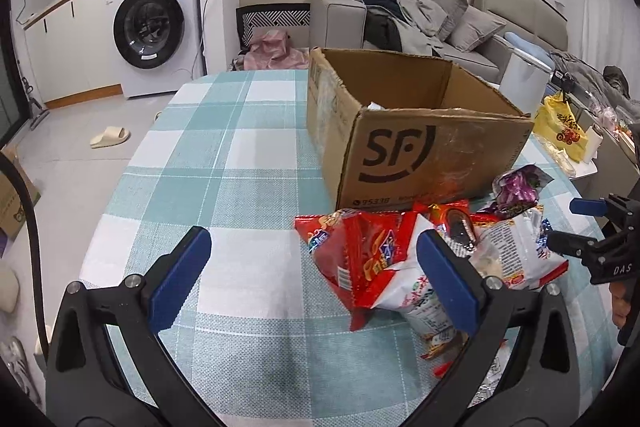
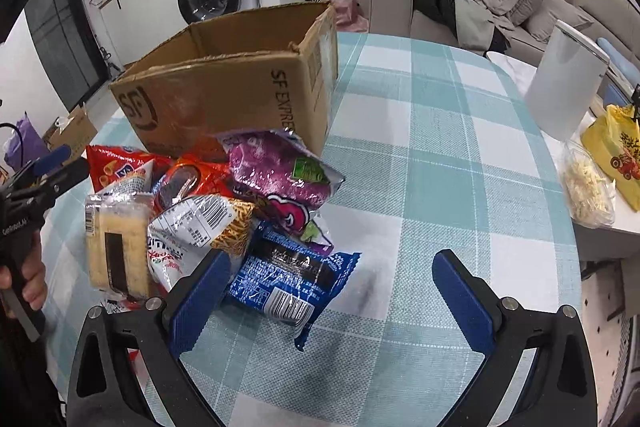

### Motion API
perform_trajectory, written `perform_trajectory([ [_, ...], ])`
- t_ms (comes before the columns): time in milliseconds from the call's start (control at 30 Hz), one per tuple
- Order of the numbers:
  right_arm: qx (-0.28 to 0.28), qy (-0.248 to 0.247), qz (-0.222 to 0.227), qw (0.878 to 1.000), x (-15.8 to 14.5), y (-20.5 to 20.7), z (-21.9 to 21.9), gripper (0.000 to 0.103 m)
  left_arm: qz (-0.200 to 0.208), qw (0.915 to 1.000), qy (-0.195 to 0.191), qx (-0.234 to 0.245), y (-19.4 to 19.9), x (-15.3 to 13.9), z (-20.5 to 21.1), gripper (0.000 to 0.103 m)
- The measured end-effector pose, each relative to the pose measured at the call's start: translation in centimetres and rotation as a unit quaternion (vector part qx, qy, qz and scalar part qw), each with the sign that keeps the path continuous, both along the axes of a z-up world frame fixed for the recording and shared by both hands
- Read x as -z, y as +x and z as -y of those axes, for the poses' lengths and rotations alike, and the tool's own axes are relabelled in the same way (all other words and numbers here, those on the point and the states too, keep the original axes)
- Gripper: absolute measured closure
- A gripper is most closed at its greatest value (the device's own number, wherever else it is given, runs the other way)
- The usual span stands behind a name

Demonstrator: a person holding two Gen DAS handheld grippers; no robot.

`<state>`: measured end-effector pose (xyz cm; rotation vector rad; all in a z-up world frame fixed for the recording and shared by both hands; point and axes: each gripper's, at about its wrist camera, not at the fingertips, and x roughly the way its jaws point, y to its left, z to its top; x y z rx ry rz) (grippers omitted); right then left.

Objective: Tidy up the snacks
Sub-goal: 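Move both open grippers back down to the snack pile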

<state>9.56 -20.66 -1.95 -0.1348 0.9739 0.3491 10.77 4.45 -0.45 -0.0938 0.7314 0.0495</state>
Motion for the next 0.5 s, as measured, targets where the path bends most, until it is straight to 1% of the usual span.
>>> perform_trajectory([
  [100,-0.012,-0.012,-0.007,1.000,0.7,0.0,-0.6,0.001,-0.007,1.0000,-0.004,-0.001,0.3,0.5,-0.3,0.001],
  [233,-0.021,-0.023,-0.013,0.999,1.4,0.0,-1.3,0.000,-0.015,0.9999,0.002,0.001,0.8,1.1,-0.4,0.001],
  [500,-0.029,-0.028,-0.026,0.999,2.7,0.4,-1.9,0.000,-0.028,0.9995,-0.004,0.012,1.5,2.2,-0.2,0.001],
])
